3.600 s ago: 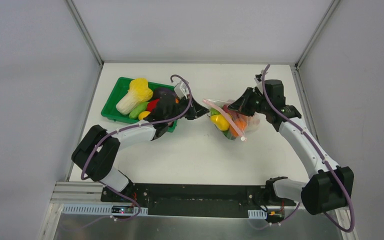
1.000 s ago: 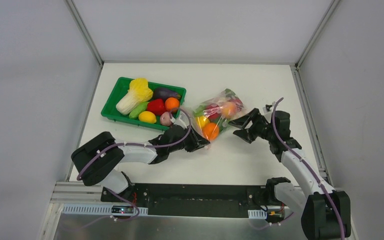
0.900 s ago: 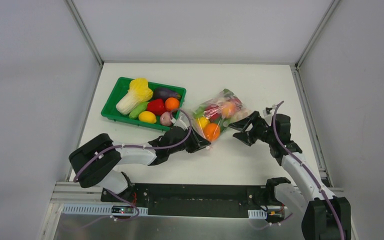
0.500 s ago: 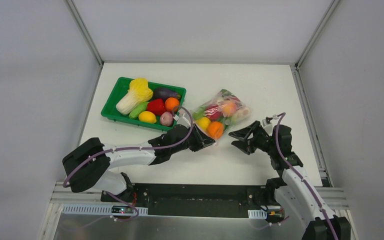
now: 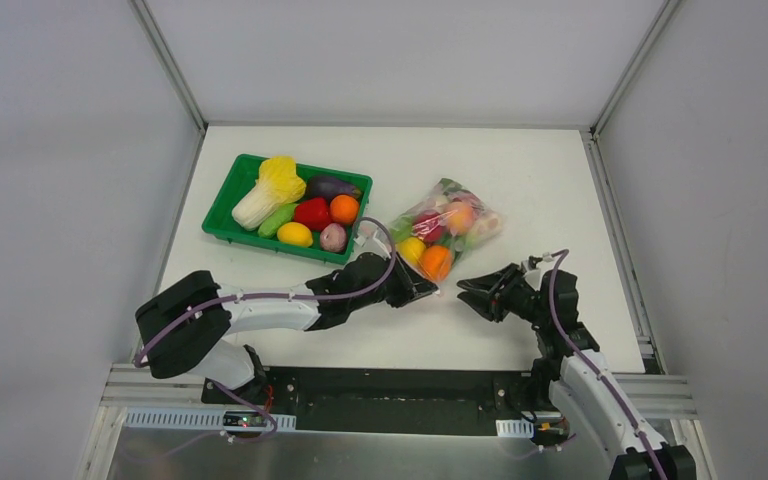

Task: Open the zip-top bag and remove the fake food
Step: Adjust the zipper food storage bag at the center of the board.

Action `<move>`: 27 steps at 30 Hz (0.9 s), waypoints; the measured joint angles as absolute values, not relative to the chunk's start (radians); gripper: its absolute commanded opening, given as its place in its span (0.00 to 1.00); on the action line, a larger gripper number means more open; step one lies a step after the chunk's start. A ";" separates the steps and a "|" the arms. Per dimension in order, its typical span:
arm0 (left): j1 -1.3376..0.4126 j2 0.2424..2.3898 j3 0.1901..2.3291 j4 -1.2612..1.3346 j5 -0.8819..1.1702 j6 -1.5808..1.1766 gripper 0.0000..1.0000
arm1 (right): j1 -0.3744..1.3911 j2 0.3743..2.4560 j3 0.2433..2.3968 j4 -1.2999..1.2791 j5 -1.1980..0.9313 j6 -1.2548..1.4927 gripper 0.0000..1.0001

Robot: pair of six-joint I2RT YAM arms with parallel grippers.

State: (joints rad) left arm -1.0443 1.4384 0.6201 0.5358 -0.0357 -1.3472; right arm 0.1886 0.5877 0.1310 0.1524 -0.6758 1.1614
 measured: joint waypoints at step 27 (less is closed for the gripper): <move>-1.068 1.518 0.649 0.625 -0.090 -1.495 0.11 | 0.319 0.659 0.088 0.320 -0.589 1.280 0.22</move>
State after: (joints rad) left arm -1.0683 1.5181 0.6495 0.6247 -0.0898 -1.4948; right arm 0.3195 0.6590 0.0875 0.3202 -0.5888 1.2797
